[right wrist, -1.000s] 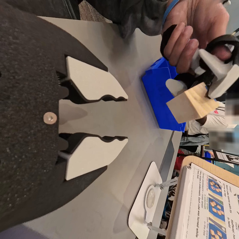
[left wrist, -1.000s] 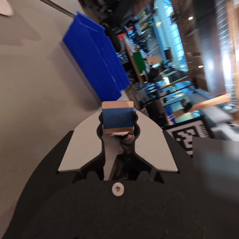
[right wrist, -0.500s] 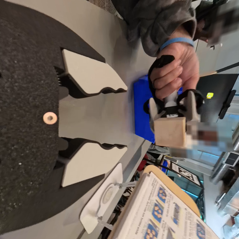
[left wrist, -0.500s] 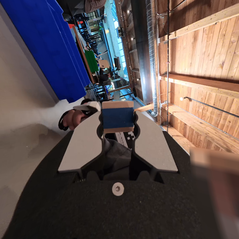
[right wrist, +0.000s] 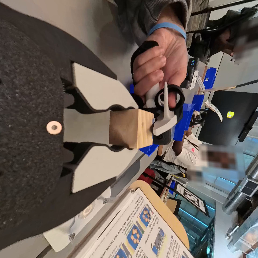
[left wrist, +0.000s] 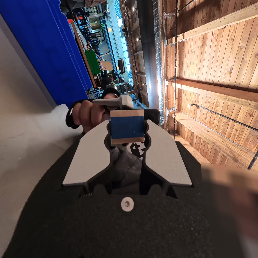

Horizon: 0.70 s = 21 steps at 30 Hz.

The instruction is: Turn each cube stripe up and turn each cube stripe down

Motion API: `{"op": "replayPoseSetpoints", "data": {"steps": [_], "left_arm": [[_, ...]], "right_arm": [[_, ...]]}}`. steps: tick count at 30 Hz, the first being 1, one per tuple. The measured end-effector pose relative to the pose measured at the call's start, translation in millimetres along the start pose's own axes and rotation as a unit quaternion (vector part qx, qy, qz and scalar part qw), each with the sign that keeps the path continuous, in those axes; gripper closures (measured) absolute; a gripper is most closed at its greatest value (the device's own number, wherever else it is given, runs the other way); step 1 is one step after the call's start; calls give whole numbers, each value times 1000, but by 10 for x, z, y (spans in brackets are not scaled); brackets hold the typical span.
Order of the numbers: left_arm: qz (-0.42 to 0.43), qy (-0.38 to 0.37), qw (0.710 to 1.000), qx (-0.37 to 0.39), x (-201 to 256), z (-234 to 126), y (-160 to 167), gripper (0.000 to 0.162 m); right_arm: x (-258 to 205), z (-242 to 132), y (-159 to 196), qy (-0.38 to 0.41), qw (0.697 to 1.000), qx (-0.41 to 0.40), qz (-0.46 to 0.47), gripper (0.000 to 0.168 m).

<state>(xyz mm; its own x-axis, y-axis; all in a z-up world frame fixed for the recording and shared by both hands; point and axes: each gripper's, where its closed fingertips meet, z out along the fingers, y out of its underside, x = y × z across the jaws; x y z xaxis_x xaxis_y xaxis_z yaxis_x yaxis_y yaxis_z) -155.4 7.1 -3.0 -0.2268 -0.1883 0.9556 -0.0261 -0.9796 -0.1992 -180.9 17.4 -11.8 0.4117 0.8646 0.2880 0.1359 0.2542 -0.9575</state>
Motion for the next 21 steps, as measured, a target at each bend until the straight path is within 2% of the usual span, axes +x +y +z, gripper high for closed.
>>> {"op": "replayPoseSetpoints", "data": {"steps": [6, 8, 11, 13, 15, 17, 19, 21], "left_arm": [[3, -7, 1000, -12, -53, 18, 22, 115], [29, -40, 999, -1, -82, -43, -33, 100], [91, -106, 989, 38, -78, -224, -192, 99], [156, -206, 963, 70, -172, -391, -329, 97], [226, -314, 918, 92, -261, -554, -447, 97], [264, -389, 878, 85, -333, -629, -468, 100], [273, -416, 866, 45, -397, -576, -377, 104], [268, -403, 875, 18, -416, -463, -282, 104]], "right_arm": [[18, -61, 28, 6, 1000, -1, 10, 123], [80, -152, -36, 22, 1000, 12, 9, 123], [215, -362, -122, 44, 999, 5, 18, 123], [378, -569, -228, 79, 997, -5, 10, 123], [599, -823, -378, 126, 992, -16, 7, 123], [862, -1105, -498, 182, 982, -43, 39, 123], [1178, -1401, -484, 247, 959, -104, 86, 123], [1510, -1711, -372, 318, 926, -165, 121, 123]]}}
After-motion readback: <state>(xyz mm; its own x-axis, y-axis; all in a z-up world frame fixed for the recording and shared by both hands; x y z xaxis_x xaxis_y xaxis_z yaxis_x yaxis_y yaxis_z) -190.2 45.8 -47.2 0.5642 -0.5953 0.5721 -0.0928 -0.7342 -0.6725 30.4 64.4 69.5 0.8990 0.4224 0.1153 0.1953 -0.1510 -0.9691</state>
